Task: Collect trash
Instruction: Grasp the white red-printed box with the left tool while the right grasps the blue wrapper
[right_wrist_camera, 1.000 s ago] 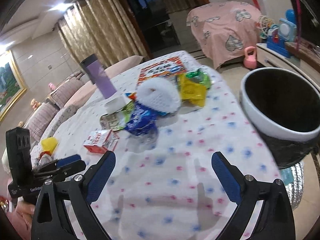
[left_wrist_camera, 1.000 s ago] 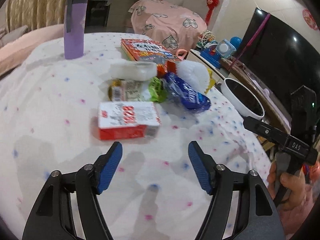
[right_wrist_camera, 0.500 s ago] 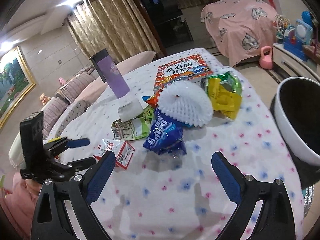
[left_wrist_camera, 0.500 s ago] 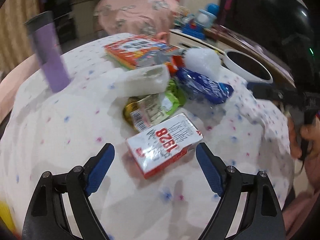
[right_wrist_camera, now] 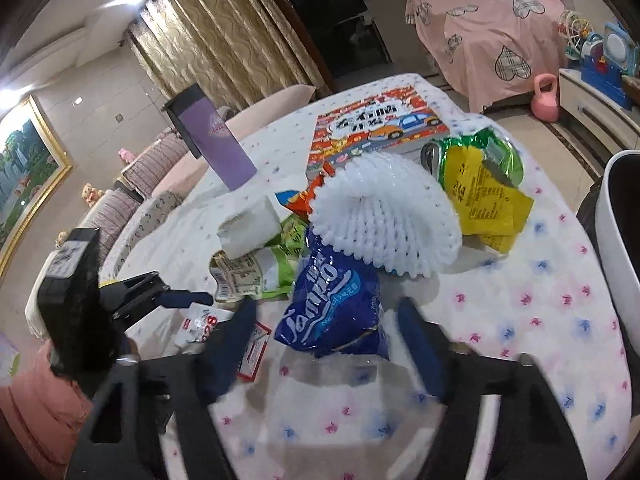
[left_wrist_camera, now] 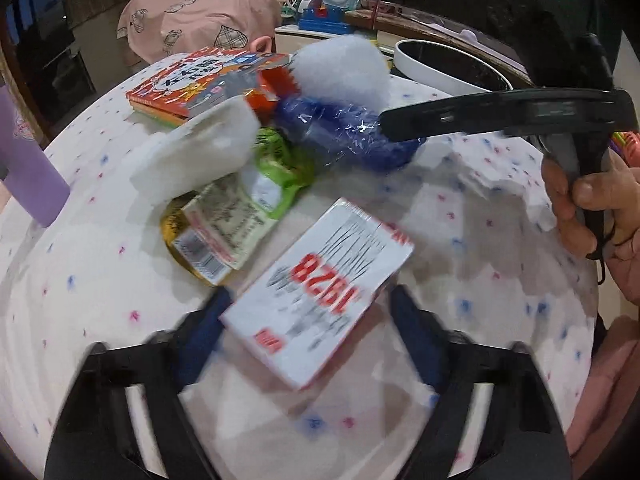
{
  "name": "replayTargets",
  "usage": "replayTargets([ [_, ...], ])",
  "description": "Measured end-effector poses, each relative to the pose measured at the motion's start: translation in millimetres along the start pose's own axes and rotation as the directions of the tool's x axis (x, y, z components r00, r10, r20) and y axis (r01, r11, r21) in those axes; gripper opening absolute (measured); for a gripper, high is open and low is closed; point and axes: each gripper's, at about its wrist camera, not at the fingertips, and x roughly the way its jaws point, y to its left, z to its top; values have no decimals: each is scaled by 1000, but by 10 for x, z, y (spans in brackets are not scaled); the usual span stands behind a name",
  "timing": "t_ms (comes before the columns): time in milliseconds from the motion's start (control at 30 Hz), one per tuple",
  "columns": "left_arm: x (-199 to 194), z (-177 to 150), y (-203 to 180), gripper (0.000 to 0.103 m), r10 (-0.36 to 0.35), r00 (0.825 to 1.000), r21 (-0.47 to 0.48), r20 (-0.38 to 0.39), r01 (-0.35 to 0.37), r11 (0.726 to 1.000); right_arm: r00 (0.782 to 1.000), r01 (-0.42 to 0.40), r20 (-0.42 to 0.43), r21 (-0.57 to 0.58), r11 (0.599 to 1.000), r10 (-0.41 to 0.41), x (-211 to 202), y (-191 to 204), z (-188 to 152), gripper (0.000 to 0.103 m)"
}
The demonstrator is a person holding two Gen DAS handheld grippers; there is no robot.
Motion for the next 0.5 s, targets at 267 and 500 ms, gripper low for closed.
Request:
replayTargets([
  [267, -126, -112, -394, 61, 45, 999, -72, -13, -46, 996, 1000, 13, -1, -23, 1000, -13, -151, 4, -154, 25],
  [500, -328, -296, -521, 60, 21, 999, -280, 41, -9, 960, 1000, -3, 18, -21, 1000, 4, -476, -22, -332, 23],
])
